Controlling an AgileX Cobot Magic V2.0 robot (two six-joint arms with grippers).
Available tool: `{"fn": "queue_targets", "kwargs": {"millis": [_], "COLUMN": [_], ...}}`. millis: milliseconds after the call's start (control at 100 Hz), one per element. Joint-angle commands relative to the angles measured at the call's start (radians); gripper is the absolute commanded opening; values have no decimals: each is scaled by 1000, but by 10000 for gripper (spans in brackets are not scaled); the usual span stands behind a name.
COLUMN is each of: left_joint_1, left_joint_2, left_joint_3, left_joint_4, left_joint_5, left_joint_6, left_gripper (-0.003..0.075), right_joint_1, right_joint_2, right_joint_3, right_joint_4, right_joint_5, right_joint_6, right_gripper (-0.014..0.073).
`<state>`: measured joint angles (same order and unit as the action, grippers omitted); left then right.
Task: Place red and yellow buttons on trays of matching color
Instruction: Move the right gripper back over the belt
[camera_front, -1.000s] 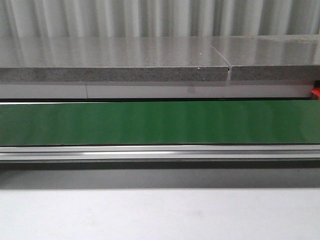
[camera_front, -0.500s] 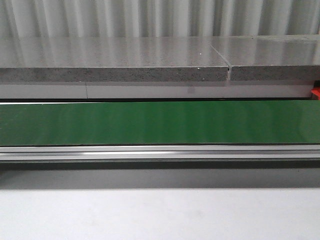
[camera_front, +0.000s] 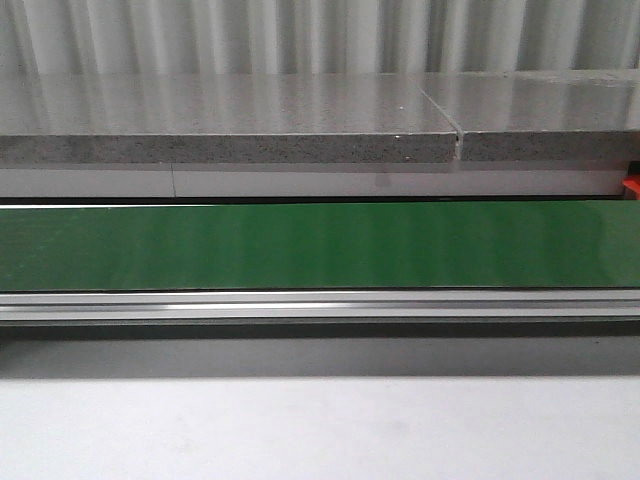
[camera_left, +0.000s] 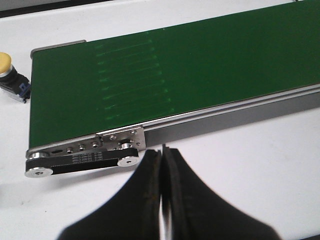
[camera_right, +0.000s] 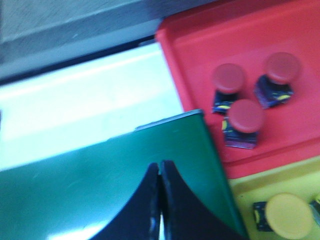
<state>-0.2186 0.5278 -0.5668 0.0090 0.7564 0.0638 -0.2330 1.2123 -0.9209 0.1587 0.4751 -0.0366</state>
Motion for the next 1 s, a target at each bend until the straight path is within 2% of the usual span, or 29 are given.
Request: {"fn": "queue_targets", "kwargs": {"millis": [0,190,330,990], "left_joint_1": [-8,-8,-8,-8], "left_joint_2": [1,1,1,1], "left_joint_3": [-28,-28,-28,-28], "left_joint_4": [-9,-9,-9,-9], "left_joint_5": [-61,-61,-61,-61], "left_joint_6": [-11,-11,-11,-11], "left_gripper": [-21,-21,-21,-21], "right_joint_1": [64,206,257,289], "right_joint_2": [-42,-92,-147,-659], "right_joint_3": [-24,-15,18,278], "right_joint_4": [-54,-121,-138,-147], "right_joint_5": [-24,30,40,76], "right_joint_6": [-15,-16,-16,-38], "right_gripper": [-69,-69,-69,-69]}}
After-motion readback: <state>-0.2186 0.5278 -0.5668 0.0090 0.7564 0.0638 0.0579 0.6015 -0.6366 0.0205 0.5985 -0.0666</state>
